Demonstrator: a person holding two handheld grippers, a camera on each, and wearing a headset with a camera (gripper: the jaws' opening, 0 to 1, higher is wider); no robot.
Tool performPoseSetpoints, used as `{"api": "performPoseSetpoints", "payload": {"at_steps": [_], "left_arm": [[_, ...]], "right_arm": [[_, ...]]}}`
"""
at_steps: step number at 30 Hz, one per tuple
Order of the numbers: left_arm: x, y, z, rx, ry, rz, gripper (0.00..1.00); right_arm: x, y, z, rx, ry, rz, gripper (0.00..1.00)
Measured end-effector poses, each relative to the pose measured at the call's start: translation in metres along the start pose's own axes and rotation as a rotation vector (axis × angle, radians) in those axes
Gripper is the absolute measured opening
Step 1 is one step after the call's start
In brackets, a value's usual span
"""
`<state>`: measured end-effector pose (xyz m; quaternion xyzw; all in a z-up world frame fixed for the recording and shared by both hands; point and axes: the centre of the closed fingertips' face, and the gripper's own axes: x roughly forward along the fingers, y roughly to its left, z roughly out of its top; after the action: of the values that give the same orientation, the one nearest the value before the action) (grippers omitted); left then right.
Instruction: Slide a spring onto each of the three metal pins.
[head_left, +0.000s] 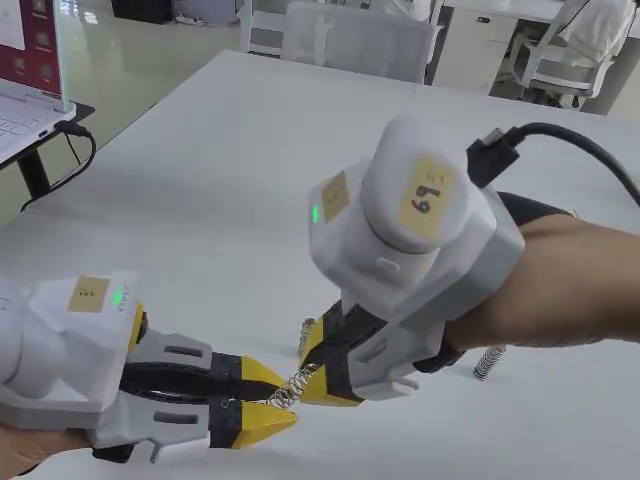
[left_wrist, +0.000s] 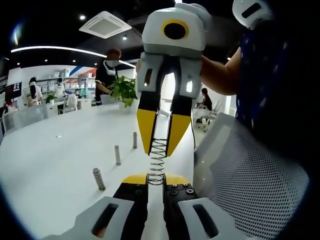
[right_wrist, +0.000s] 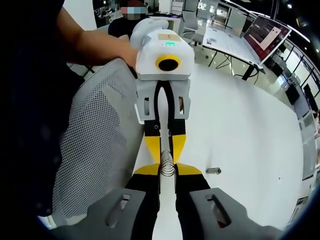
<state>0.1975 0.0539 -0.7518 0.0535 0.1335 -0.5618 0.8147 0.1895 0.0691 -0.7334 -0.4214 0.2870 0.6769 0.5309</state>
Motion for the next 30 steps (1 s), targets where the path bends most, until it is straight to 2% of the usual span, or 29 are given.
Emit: {"api": "performPoseSetpoints", "payload": {"at_steps": [8,21,30], "left_arm": [[0.0034,-0.0027,0.0005,0.008,0.008,-0.015,0.02],[0.0047,-0.0034,-0.0013,0.013,0.023,-0.019,0.03],[0.0054,-0.0045,-0.0049,0.004,0.040,-0.014,0.13]], "right_arm": [[0.0016,0.0027,0.0101,-0.023,-0.009,0.008,0.08],[0.0031,0.0026,0.0088,-0.025,-0.001,0.009,0.08],[-0.0003,-0.0025,0.0012,-0.006,0.013,-0.008,0.08]]}}
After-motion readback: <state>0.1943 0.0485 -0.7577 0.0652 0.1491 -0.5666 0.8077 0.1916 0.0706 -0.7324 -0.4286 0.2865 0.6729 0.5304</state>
